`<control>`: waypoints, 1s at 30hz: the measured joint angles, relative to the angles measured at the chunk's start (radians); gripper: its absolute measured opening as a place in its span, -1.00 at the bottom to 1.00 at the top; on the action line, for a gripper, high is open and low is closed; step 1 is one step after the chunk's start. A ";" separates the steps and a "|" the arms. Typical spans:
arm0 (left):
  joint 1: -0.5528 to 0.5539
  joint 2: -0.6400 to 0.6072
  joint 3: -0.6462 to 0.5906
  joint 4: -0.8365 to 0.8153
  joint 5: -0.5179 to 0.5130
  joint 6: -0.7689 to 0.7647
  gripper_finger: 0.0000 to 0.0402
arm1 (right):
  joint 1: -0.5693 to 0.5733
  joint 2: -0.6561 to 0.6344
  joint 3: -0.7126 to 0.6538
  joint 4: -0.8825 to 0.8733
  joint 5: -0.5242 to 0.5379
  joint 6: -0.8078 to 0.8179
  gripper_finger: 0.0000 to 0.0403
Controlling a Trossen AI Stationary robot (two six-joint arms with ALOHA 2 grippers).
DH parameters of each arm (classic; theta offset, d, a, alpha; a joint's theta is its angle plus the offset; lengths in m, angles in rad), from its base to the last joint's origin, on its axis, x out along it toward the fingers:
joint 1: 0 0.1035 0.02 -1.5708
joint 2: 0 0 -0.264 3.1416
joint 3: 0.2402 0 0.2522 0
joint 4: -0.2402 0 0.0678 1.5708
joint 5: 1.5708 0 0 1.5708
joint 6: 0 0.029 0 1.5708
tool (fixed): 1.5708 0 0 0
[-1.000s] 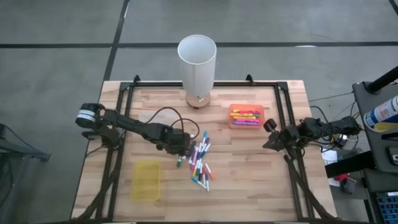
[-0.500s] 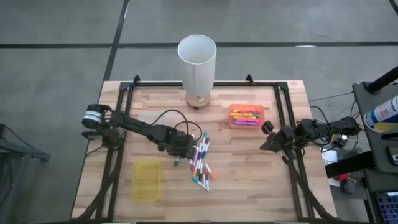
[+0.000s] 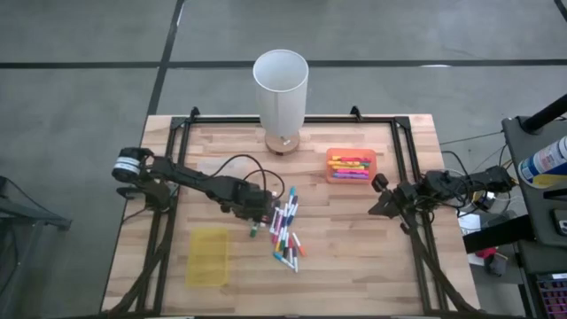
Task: Pick & Place Markers
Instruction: Put the green marker pen into the white bin
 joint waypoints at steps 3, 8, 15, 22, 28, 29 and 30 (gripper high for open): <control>0.000 0.010 -0.002 0.000 -0.027 0.007 -0.38 | 0.000 -0.007 0.001 0.006 0.000 -0.031 -0.96; 0.000 0.022 -0.003 0.010 -0.038 0.000 -0.38 | 0.000 -0.015 0.002 0.005 0.004 -0.031 -0.96; 0.000 0.052 -0.003 0.018 -0.043 0.008 -0.38 | 0.000 -0.007 0.002 -0.002 0.004 -0.010 -0.96; 0.000 0.089 -0.006 0.016 -0.056 0.039 -0.38 | 0.000 -0.007 0.002 -0.003 0.004 -0.011 -0.96; 0.004 0.103 -0.006 0.009 -0.065 0.115 -0.38 | 0.000 -0.007 0.002 -0.003 0.004 -0.011 -0.96; 0.005 0.103 -0.006 0.008 -0.065 0.142 -0.39 | 0.000 -0.007 0.002 -0.003 0.004 -0.011 -0.96; 0.007 0.103 -0.006 0.007 -0.065 0.161 -0.39 | 0.000 -0.007 0.002 -0.003 0.004 -0.011 -0.96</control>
